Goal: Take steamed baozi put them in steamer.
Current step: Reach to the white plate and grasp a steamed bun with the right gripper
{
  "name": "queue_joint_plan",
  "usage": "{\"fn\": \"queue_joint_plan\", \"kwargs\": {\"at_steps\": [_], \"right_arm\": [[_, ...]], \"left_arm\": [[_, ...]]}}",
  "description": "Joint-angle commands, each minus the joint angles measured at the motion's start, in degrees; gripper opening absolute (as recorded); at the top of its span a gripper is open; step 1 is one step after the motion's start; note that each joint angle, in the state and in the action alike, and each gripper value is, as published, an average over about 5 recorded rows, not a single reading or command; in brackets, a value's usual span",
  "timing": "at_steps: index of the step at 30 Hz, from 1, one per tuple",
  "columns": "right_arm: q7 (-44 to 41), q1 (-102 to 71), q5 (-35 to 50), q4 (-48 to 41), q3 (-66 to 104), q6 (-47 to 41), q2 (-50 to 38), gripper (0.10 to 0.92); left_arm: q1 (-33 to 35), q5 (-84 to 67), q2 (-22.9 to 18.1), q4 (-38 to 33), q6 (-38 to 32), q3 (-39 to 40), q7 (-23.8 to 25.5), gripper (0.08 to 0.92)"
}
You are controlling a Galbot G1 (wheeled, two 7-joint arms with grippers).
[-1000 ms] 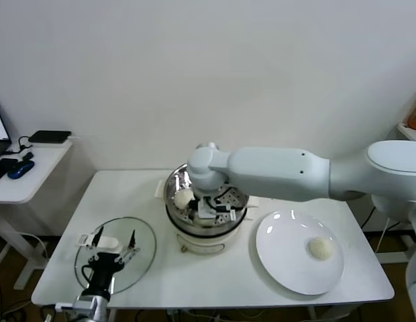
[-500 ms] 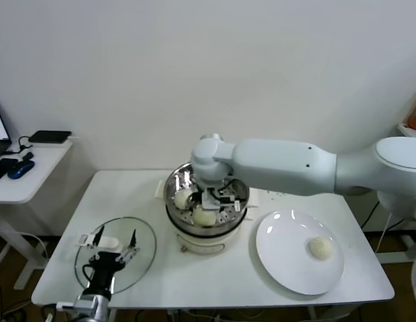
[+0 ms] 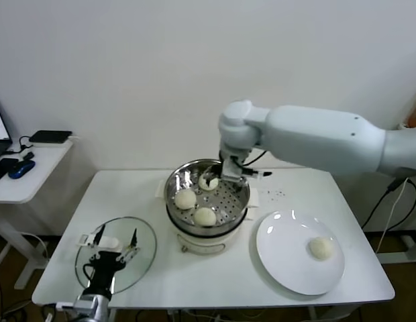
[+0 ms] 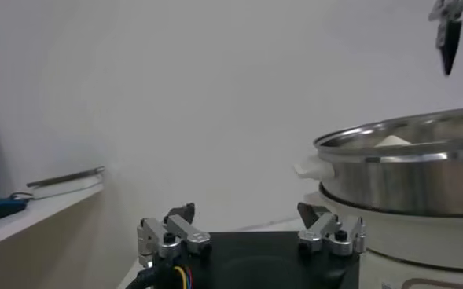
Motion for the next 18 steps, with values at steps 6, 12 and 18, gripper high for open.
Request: {"fn": "queue_joint_plan", "kwargs": {"at_steps": [6, 12, 18], "right_arm": [[0.5, 10.7, 28.9, -0.3, -15.9, -19.3, -24.7, 0.823], [2.4, 6.8, 27.9, -0.4, -18.1, -23.0, -31.9, 0.823], [3.6, 3.8, 22.5, 0.1, -19.8, -23.3, -36.9, 0.823]], "left_arm": [[1.3, -3.1, 2.4, -2.2, -0.9, 1.4, 1.7, 0.823], [2.7, -4.5, 4.4, -1.9, -2.2, 2.1, 2.3, 0.823], [3.2, -5.5, 5.4, -1.2, -2.9, 2.5, 2.3, 0.823]]}}
